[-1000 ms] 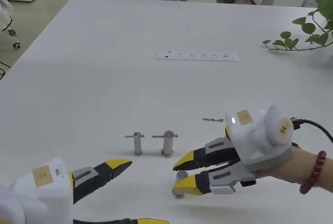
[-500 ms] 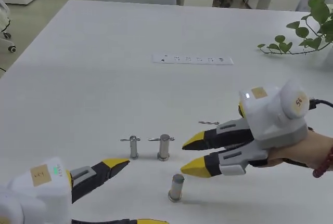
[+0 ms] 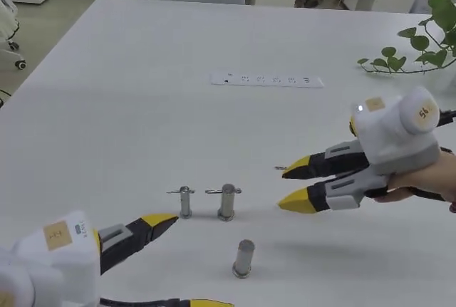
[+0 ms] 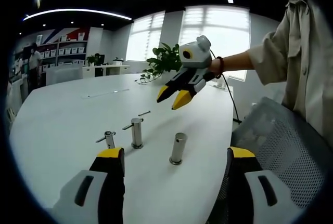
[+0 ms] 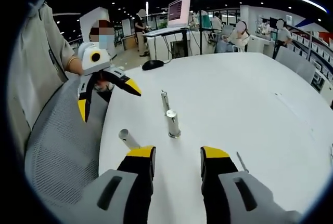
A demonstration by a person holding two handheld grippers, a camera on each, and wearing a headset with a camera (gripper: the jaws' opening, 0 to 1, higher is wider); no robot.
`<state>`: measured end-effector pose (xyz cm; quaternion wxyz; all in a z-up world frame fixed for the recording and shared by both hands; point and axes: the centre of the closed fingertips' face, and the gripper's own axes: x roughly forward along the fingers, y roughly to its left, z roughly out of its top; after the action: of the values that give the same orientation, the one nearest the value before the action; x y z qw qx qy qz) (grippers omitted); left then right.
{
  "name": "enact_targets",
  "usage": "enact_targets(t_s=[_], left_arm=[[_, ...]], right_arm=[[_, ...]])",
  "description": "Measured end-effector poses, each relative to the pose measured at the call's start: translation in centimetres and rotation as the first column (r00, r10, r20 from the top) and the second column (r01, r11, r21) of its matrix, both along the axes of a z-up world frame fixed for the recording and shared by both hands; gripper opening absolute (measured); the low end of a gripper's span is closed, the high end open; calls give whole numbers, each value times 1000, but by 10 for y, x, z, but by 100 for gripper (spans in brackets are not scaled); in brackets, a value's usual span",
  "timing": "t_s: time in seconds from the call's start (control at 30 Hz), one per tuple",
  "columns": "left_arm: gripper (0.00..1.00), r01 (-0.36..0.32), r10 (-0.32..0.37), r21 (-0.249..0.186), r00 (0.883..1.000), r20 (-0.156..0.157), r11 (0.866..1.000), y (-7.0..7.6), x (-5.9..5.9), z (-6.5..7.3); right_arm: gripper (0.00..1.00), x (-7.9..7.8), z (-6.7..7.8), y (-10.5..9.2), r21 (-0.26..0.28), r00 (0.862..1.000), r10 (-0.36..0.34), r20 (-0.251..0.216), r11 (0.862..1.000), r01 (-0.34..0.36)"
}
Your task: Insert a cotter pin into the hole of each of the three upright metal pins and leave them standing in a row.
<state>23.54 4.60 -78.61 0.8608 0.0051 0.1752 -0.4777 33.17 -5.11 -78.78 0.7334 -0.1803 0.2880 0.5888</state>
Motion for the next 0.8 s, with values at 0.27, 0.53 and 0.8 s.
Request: enact_targets(t_s=[0.27,0.53,0.8], left_arm=[[81,-1,1,6,1000,-1,1000,-2,1,-2],[81,-10,11,13,1000,-3,1000,0,3,-3],[79,-14,14,14,1000,-8,1000,0,2,-7]], right_arm=[[39,24,-14,-21,-58,999,-43,-2,997,43],[38,50,-32,-37,-127,996,-87,7,988,87],[36,67,-43,-38,-155,996,-87,12,984,88]])
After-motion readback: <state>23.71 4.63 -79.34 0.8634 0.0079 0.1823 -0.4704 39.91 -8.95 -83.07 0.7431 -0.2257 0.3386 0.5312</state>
